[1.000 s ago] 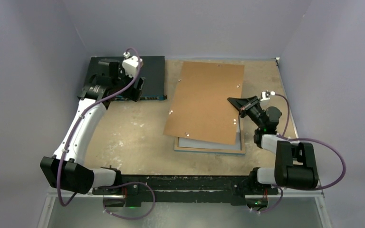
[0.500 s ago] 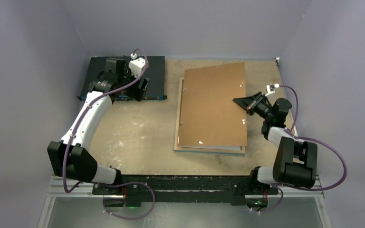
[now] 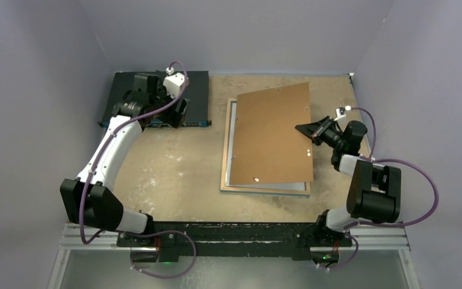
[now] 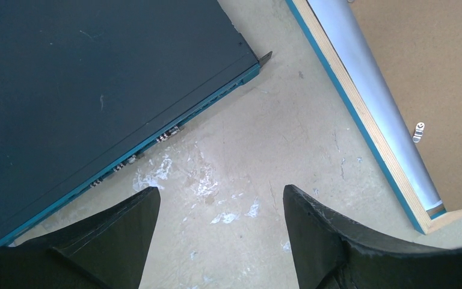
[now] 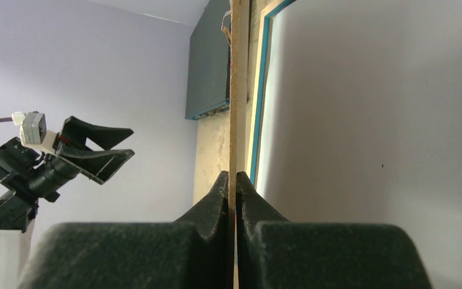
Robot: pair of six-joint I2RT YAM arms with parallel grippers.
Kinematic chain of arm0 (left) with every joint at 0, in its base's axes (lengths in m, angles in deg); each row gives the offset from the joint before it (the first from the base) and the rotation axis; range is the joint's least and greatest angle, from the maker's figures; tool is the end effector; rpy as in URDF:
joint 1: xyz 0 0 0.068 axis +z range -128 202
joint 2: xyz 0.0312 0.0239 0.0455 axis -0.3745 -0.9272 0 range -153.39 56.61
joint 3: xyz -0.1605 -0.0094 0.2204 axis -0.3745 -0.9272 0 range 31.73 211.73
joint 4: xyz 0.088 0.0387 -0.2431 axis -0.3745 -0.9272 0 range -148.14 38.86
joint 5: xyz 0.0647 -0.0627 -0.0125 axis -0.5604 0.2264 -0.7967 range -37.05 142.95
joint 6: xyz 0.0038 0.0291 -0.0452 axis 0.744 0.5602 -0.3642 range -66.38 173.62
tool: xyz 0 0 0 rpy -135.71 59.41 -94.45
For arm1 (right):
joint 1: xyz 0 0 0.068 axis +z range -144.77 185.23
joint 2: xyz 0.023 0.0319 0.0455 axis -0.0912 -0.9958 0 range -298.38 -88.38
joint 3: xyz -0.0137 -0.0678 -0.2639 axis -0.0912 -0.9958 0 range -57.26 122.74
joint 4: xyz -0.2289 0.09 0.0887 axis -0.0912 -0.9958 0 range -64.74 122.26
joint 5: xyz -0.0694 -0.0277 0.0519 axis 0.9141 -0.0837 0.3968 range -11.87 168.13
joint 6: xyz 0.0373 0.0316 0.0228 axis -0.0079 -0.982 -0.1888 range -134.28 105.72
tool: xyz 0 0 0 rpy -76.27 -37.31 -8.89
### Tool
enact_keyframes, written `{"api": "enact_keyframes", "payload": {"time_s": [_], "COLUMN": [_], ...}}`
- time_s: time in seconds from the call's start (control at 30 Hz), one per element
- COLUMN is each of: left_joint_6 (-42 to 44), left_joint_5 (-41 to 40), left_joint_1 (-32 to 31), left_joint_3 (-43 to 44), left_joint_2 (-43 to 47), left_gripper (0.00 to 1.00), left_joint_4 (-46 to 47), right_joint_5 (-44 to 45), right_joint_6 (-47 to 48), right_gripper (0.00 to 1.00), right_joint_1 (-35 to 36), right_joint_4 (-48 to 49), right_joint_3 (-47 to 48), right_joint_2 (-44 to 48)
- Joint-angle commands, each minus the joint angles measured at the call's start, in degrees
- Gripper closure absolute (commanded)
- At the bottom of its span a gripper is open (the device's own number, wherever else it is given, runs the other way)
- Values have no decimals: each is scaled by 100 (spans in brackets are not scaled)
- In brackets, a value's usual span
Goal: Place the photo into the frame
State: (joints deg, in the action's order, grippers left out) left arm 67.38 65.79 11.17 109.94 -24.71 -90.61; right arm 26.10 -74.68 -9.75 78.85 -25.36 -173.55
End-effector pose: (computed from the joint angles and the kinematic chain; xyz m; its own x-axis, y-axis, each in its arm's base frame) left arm 0.3011 -0.0657 0.3476 -0.5636 0.3439 -0.7510 0.4921 0.8701 0.0291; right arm 0.2852 -0.0473 0.2050 -0.5749 0.7076 -0.4108 -0.1974 0.3673 0.9089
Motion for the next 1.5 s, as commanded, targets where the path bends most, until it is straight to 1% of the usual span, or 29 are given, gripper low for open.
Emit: {"api": "enact_keyframes", "payload": {"time_s": [0.0, 0.5, 0.73, 1.0, 1.33, 1.47], "left_joint_6": [116, 106, 96, 100, 84, 84], "left_joint_5": [61, 45, 34, 25, 69, 78], "left_joint_1": [37, 37, 37, 37, 37, 36], "left_joint_3": [5, -8, 5, 15, -32, -71], "left_joint_2": [112, 86, 63, 16, 11, 15], "left_gripper": [27, 29, 29, 30, 30, 30], "left_joint_4": [228, 255, 255, 289, 344, 352], "right_joint_5": [-115, -25, -67, -214, -263, -200], "right_joint_6": [-62, -342, -367, -530, -68, -34], "right_gripper": [100, 100, 100, 100, 100, 100], "right_joint_1": [-21, 17, 93, 169, 216, 216], "right_joint_4": [430, 1061, 1161, 1209, 527, 461], "right_joint_3": [107, 9, 15, 18, 203, 292], "right_joint_2": [48, -492, -688, -708, -721, -769]}}
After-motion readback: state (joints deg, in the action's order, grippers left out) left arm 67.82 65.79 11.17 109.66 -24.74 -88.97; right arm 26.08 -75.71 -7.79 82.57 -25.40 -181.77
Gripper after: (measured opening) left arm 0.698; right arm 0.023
